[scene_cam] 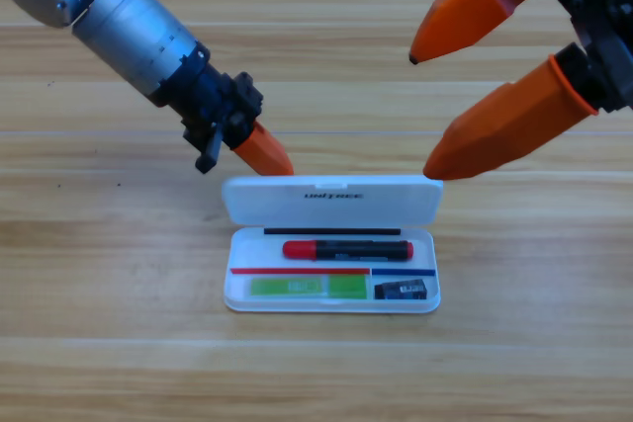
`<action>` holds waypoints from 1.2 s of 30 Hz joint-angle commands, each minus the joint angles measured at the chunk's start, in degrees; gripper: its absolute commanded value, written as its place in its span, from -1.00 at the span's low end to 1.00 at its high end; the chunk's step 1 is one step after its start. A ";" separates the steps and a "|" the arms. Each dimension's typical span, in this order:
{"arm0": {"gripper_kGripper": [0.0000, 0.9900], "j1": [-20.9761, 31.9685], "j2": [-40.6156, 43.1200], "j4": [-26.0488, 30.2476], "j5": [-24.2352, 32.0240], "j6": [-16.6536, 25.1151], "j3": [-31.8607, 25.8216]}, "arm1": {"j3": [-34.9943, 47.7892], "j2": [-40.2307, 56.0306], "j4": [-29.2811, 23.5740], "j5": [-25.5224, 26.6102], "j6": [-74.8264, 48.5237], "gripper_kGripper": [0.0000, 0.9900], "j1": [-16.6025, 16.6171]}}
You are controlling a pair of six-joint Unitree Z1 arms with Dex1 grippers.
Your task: Clean up eraser and pencils
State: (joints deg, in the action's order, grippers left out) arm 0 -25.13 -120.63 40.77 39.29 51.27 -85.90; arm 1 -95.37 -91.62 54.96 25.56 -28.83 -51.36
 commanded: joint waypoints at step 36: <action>-1.00 -5.72 -2.76 -11.76 -1.85 1.11 13.74 | 2.29 -1.28 -1.70 1.60 0.80 0.91 0.64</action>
State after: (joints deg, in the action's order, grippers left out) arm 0 -28.53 -120.08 29.96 38.42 52.87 -73.85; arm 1 -95.01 -91.66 54.82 26.78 -28.50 -51.36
